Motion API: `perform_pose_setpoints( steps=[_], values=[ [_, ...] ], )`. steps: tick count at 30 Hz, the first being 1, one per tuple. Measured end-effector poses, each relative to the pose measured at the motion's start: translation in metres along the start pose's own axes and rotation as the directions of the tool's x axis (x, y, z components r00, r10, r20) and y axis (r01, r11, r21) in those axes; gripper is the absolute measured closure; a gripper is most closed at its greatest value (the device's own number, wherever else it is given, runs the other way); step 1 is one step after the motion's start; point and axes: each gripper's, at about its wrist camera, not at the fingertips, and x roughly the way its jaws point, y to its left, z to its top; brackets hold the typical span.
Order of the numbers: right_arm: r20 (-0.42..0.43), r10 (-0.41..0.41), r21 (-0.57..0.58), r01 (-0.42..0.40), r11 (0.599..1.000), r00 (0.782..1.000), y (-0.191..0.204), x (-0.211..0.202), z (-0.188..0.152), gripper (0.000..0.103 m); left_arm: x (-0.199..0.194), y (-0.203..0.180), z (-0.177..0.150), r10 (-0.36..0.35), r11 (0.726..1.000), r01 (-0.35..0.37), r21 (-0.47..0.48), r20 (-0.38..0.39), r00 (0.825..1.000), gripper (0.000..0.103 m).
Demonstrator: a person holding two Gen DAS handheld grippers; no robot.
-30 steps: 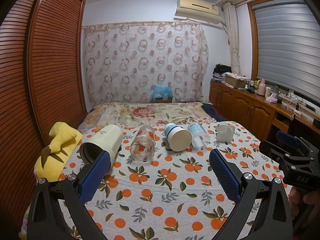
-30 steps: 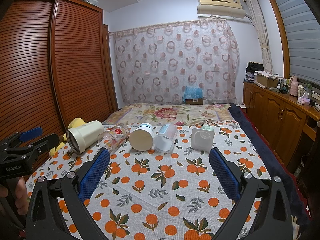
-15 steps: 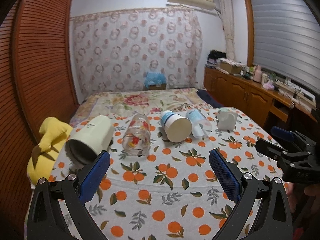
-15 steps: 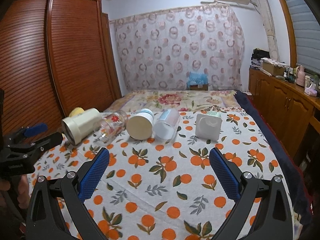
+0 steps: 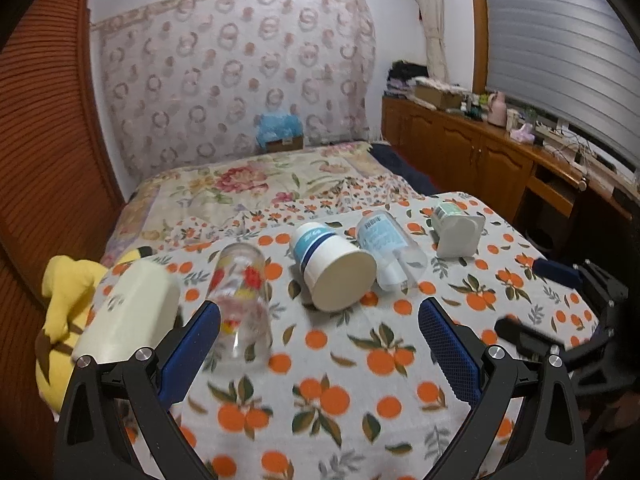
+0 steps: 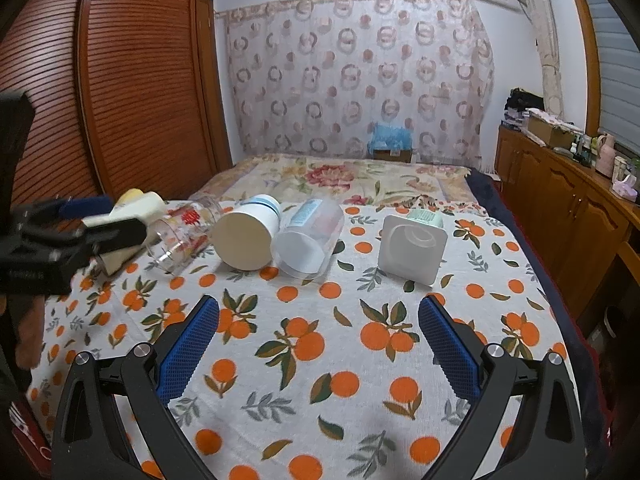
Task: Flip cup upside down
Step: 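Move the left gripper to the white striped paper cup and grasp it, then lift the paper cup with the left gripper toward the right gripper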
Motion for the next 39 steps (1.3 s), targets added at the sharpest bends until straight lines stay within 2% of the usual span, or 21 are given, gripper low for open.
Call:
perform_pose_setpoints(
  steps=[7, 11, 14, 19, 22, 24, 31, 33, 36, 39],
  values=[
    [-0.038, 0.008, -0.002, -0.008, 1.0, 0.999, -0.005, 0.019, 0.006, 0.003, 0.043, 0.008, 0.034, -0.043, 0.999, 0.04, -0.028, -0.103, 0.994, 0.02],
    [-0.041, 0.005, -0.01, -0.005, 1.0, 0.999, -0.003, 0.022, 0.008, 0.003, 0.073, 0.003, 0.047, -0.032, 0.999, 0.03, -0.017, -0.164, 0.986, 0.023],
    [-0.044, 0.006, -0.007, -0.006, 1.0, 0.999, -0.003, 0.023, 0.009, 0.003, 0.095, -0.001, 0.054, -0.028, 0.999, 0.024, -0.022, -0.215, 0.976, 0.03],
    [-0.038, 0.007, -0.001, -0.007, 1.0, 0.999, -0.005, 0.021, 0.009, 0.003, 0.128, -0.001, 0.06, -0.031, 0.998, 0.015, -0.057, -0.291, 0.956, 0.035],
    [-0.028, -0.003, 0.002, 0.003, 1.0, 1.0, -0.007, 0.02, 0.009, 0.003, 0.142, 0.002, 0.061, -0.067, 0.994, 0.035, -0.103, -0.325, 0.943, 0.035],
    [-0.02, -0.004, 0.0, 0.004, 1.0, 1.0, -0.006, 0.018, 0.011, 0.003, 0.152, 0.005, 0.059, -0.06, 0.993, 0.02, -0.117, -0.354, 0.933, 0.035],
    [0.001, -0.008, -0.011, 0.008, 1.0, 1.0, -0.005, 0.011, 0.01, 0.003, 0.163, 0.002, 0.056, -0.021, 0.996, -0.015, -0.086, -0.398, 0.917, 0.036],
    [-0.002, -0.01, -0.007, 0.01, 1.0, 1.0, -0.007, 0.01, 0.008, 0.003, 0.163, 0.002, 0.056, -0.015, 0.997, -0.016, -0.076, -0.398, 0.917, 0.038],
    [-0.004, -0.017, -0.004, 0.016, 1.0, 1.0, -0.008, 0.009, 0.006, 0.003, 0.158, 0.002, 0.056, -0.005, 0.998, -0.018, -0.055, -0.397, 0.918, 0.045],
    [-0.005, -0.025, -0.007, 0.025, 1.0, 1.0, -0.011, 0.007, 0.005, 0.003, 0.151, 0.004, 0.053, -0.006, 0.999, -0.012, -0.042, -0.396, 0.918, 0.048]
  ],
)
